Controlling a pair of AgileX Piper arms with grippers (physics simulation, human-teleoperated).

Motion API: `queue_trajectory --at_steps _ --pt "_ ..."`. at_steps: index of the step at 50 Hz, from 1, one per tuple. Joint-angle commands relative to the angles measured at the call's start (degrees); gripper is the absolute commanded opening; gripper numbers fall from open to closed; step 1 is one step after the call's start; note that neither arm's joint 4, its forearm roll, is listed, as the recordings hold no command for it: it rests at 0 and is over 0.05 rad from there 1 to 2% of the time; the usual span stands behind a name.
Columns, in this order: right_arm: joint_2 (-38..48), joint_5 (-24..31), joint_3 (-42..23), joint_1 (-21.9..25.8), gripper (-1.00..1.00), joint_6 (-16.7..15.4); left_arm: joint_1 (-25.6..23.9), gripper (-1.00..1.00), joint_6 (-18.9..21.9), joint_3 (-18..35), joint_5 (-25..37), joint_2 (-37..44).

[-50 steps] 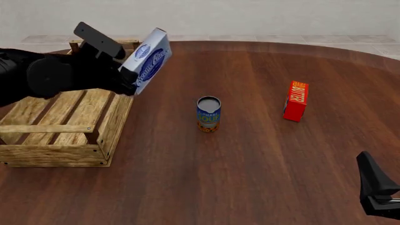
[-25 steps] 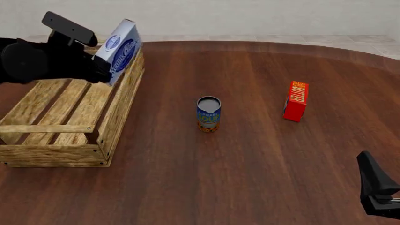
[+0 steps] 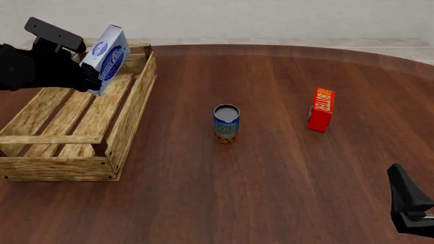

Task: Pick up the cream cheese and put it in the tray.

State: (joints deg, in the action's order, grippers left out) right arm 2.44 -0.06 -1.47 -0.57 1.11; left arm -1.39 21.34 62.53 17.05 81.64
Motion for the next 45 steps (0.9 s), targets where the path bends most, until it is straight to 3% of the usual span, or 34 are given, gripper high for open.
queue_trajectory --at_steps 1,11,26,45 --pt "0.0 0.2 -0.1 0.0 1.0 0.0 2.2 -1.0 1.8 -1.8 -2.8 0.7" --pt "0.2 0.0 -0.2 -0.1 1.0 0.0 5.0 -1.0 1.7 -1.0 -3.9 4.3" --pt "0.7 -0.7 0.1 -0.2 1.0 0.1 8.3 -1.0 4.9 -1.3 -6.4 9.2" --pt "0.4 -0.2 -0.1 -0.1 1.0 -0.1 8.8 -1.0 6.3 -0.8 -8.0 12.2"
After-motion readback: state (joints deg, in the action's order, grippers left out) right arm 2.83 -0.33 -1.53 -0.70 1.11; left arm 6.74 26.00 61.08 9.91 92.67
